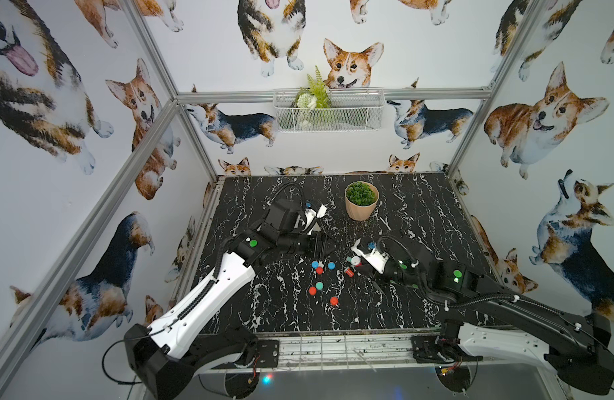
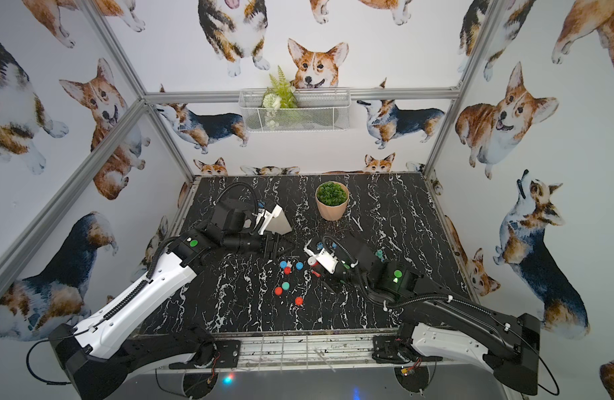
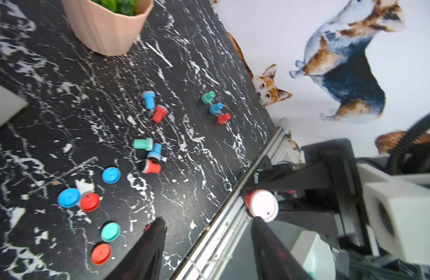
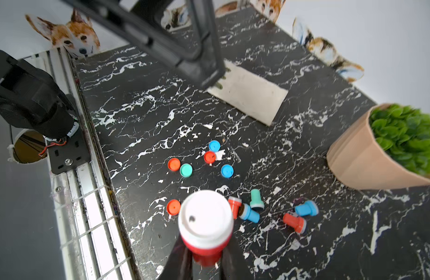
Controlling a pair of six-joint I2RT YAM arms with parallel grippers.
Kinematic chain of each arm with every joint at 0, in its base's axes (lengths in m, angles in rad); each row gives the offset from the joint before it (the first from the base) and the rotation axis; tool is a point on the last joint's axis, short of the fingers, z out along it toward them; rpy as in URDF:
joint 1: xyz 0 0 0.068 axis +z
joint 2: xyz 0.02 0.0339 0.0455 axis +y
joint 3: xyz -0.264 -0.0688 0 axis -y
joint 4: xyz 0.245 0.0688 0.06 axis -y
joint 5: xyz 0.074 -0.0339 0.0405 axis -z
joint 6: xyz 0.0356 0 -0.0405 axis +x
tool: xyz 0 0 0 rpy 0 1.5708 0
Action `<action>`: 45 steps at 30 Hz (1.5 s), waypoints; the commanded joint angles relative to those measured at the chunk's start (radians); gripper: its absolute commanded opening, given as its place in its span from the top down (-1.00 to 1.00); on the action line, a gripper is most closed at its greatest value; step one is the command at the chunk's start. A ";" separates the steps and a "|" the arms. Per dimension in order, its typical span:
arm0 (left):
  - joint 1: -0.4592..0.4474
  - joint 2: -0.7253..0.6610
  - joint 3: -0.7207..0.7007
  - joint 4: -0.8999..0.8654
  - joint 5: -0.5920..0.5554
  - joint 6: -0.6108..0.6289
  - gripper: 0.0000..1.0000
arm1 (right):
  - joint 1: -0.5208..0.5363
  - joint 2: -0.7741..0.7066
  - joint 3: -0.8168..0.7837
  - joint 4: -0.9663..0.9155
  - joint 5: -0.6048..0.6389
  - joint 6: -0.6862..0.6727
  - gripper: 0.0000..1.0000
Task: Close the stamp cap
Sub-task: Pick up the stamp from the center of the board.
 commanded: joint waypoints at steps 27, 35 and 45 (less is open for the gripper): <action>-0.270 0.171 0.185 -0.046 -0.084 -0.074 -0.06 | 0.000 -0.079 0.000 0.094 -0.038 -0.098 0.97; -0.277 0.176 0.208 -0.115 -0.114 -0.026 0.16 | 0.001 -0.087 -0.002 0.087 -0.021 -0.101 0.98; -0.277 0.191 0.225 -0.154 -0.050 0.020 0.18 | 0.001 -0.085 0.006 0.090 -0.018 -0.114 0.98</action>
